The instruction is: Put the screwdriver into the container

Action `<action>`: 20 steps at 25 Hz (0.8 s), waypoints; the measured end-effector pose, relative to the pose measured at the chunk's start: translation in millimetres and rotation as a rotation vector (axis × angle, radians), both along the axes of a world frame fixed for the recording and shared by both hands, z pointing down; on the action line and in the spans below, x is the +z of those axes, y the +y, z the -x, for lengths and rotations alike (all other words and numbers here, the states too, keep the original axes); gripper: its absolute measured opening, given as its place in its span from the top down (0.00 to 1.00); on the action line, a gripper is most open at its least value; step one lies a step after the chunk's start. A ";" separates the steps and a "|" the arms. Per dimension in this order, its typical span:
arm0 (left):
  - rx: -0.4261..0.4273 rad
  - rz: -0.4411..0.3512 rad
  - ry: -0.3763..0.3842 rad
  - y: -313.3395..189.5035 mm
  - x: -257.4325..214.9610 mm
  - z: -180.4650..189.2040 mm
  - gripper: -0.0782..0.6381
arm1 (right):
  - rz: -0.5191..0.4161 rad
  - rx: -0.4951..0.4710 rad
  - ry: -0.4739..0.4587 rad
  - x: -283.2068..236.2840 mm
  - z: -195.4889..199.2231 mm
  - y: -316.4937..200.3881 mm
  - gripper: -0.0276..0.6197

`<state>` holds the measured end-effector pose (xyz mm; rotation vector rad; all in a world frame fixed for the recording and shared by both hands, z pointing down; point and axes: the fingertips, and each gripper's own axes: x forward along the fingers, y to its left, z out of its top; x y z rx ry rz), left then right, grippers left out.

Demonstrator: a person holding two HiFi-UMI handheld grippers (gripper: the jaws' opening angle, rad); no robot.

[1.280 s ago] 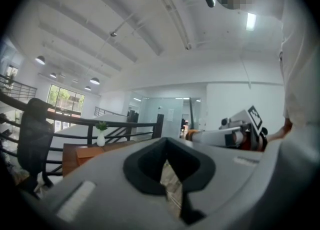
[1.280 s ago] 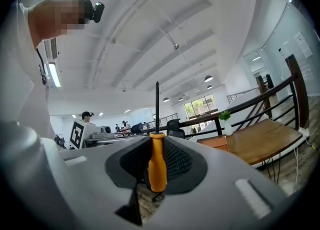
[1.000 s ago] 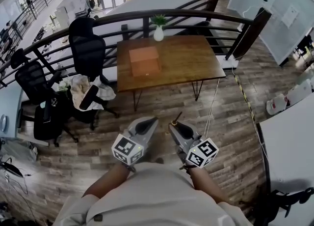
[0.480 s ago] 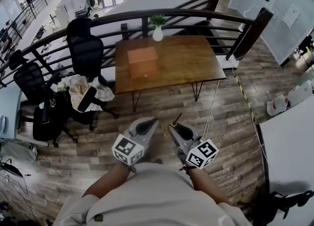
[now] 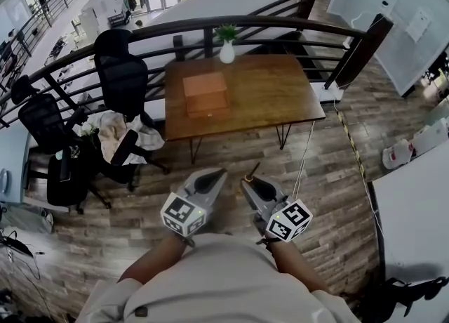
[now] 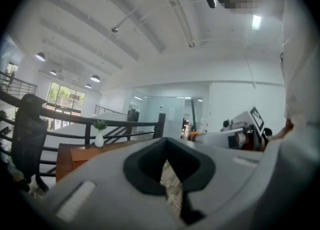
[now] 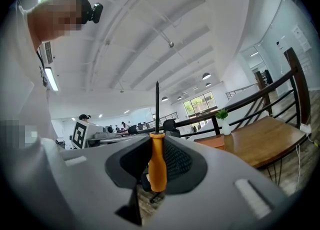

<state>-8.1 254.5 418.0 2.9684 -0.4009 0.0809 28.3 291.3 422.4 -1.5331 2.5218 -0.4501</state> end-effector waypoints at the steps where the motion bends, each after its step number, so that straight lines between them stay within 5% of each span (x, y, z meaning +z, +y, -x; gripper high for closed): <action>1: 0.002 -0.002 0.002 -5.3 -0.5 -1.0 0.89 | 0.000 0.002 0.000 -0.3 -0.8 -5.4 0.84; 20: 0.006 -0.027 0.012 -172.1 -27.5 26.9 0.89 | -0.039 -0.005 0.010 -28.2 28.8 -174.4 0.84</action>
